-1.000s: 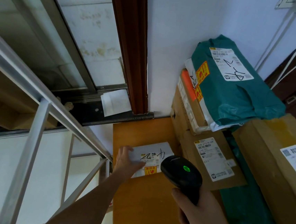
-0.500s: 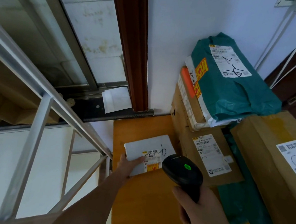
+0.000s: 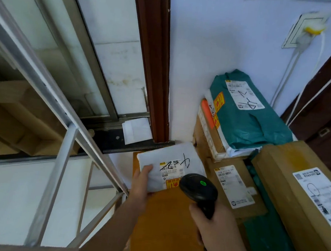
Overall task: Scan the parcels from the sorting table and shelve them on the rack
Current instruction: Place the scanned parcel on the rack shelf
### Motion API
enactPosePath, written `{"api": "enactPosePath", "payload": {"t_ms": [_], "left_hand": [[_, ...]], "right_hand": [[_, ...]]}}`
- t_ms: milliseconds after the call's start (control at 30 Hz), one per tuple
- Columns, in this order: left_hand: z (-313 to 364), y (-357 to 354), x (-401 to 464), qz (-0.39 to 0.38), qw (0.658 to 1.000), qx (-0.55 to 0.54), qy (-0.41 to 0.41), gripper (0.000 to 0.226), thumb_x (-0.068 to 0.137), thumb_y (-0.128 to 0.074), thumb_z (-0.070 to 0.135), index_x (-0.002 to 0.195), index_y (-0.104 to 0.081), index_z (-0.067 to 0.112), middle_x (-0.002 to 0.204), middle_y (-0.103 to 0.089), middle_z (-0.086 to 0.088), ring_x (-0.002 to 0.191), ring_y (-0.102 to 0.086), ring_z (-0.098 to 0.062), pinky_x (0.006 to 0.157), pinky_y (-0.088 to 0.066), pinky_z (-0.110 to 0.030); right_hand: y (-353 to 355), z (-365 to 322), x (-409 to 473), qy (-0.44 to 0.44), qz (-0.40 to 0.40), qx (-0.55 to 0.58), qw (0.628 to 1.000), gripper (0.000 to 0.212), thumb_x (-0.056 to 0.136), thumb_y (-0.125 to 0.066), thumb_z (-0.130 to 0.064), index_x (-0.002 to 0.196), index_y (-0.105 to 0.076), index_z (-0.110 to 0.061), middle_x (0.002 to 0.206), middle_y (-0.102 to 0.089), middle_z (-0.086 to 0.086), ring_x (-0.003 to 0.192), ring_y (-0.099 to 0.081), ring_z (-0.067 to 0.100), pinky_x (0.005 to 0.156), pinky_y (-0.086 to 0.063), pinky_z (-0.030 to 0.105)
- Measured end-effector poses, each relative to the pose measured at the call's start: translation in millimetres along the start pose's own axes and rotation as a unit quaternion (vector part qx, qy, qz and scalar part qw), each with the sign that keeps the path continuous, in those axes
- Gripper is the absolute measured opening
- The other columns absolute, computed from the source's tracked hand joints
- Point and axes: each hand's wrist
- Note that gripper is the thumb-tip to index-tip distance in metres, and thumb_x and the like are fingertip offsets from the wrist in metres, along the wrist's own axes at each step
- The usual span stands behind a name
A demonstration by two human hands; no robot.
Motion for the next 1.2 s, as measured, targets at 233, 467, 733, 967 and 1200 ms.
{"api": "enactPosePath", "payload": {"t_ms": [233,467,733,967,1200], "left_hand": [[50,-5,-55,-0.010,0.994,0.036,-0.107,0.035,0.100,-0.067,0.039,0.130,-0.061,0.022,0.118,-0.076,-0.009,0.102,-0.076,-0.028,0.066,-0.063,-0.036],[53,9,-76,-0.044,0.986,0.038,-0.158,0.038,0.093,-0.073,0.045,0.125,-0.064,0.026,0.119,-0.074,-0.011,0.105,-0.075,-0.030,0.092,-0.063,-0.055],[45,12,-105,-0.087,0.979,0.015,-0.181,0.062,0.080,-0.078,0.057,0.133,-0.060,0.032,0.130,-0.071,-0.006,0.110,-0.076,-0.027,0.095,-0.061,-0.059],[26,9,-136,-0.079,0.980,-0.002,-0.185,0.092,0.073,-0.079,0.070,0.149,-0.046,0.029,0.138,-0.064,-0.007,0.120,-0.067,-0.030,0.103,-0.055,-0.059],[0,15,-220,-0.043,0.977,-0.058,-0.203,0.013,0.108,-0.052,0.041,0.118,-0.056,0.034,0.113,-0.068,0.010,0.092,-0.069,-0.009,0.080,-0.052,-0.032]], "right_hand": [[-27,-26,-8,0.034,0.036,-0.027,0.998,0.016,0.095,-0.063,-0.026,0.083,-0.061,-0.016,0.053,-0.062,-0.001,0.045,-0.061,0.007,0.050,-0.051,0.019],[-52,-42,-36,0.013,0.061,-0.032,0.998,0.018,0.098,-0.058,-0.030,0.084,-0.057,-0.018,0.056,-0.062,0.000,0.041,-0.057,0.003,0.044,-0.044,0.014],[-57,-45,-73,0.014,0.100,-0.001,0.995,0.015,0.097,-0.058,-0.027,0.088,-0.056,-0.016,0.052,-0.060,0.001,0.041,-0.058,0.009,0.047,-0.046,0.021],[-41,-33,-106,0.038,0.072,-0.015,0.997,0.022,0.098,-0.058,-0.026,0.081,-0.058,-0.012,0.049,-0.057,0.000,0.041,-0.055,0.009,0.049,-0.045,0.023],[-12,-12,-162,0.102,0.002,-0.050,0.994,0.022,0.098,-0.060,-0.027,0.083,-0.060,-0.011,0.051,-0.059,0.001,0.042,-0.057,0.006,0.047,-0.048,0.018]]}}
Point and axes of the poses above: each hand's wrist, its own x-axis towards the middle knuckle, its own y-axis out of the back of the hand, z = x × y
